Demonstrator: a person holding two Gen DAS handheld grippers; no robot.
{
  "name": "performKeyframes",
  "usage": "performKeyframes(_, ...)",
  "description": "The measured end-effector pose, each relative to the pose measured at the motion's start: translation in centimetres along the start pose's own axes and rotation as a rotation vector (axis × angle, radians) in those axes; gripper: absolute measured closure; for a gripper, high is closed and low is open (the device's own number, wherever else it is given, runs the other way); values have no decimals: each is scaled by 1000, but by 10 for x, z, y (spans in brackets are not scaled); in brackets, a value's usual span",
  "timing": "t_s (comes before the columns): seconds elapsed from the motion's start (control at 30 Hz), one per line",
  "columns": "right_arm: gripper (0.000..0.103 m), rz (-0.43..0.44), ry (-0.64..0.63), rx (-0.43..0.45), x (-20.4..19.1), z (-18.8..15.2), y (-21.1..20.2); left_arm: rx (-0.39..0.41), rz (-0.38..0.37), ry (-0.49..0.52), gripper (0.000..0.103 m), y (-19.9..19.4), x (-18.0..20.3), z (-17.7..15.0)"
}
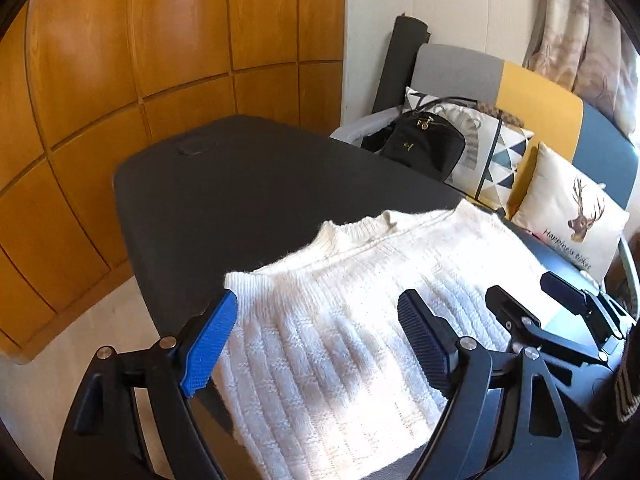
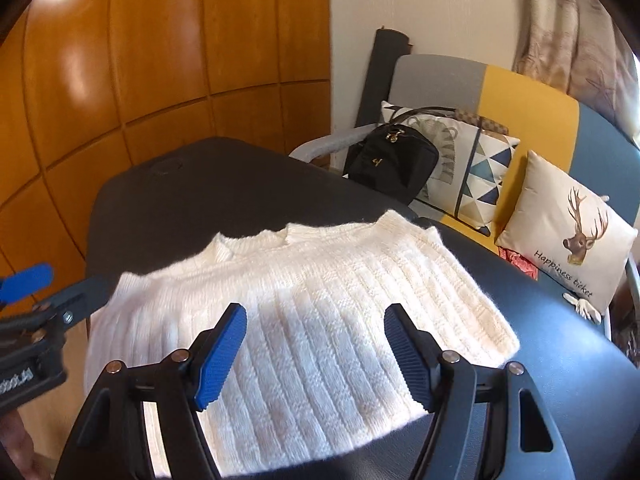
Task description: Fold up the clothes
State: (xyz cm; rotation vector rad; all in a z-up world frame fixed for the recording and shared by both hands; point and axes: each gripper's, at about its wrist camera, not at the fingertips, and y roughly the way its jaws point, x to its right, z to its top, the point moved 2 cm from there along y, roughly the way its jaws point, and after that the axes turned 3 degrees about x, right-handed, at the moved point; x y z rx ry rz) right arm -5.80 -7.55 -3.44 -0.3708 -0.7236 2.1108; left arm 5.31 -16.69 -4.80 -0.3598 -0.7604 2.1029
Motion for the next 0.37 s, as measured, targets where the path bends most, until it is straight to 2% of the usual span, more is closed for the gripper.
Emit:
performKeyframes(0.17,30,17,3,-35,2,-10,4,-20,-54,-4,18,-2,0,-1)
performKeyframes(0.37,30,28,15,-72,8,-18,12,-43,-34,4,17,7,-3,-3)
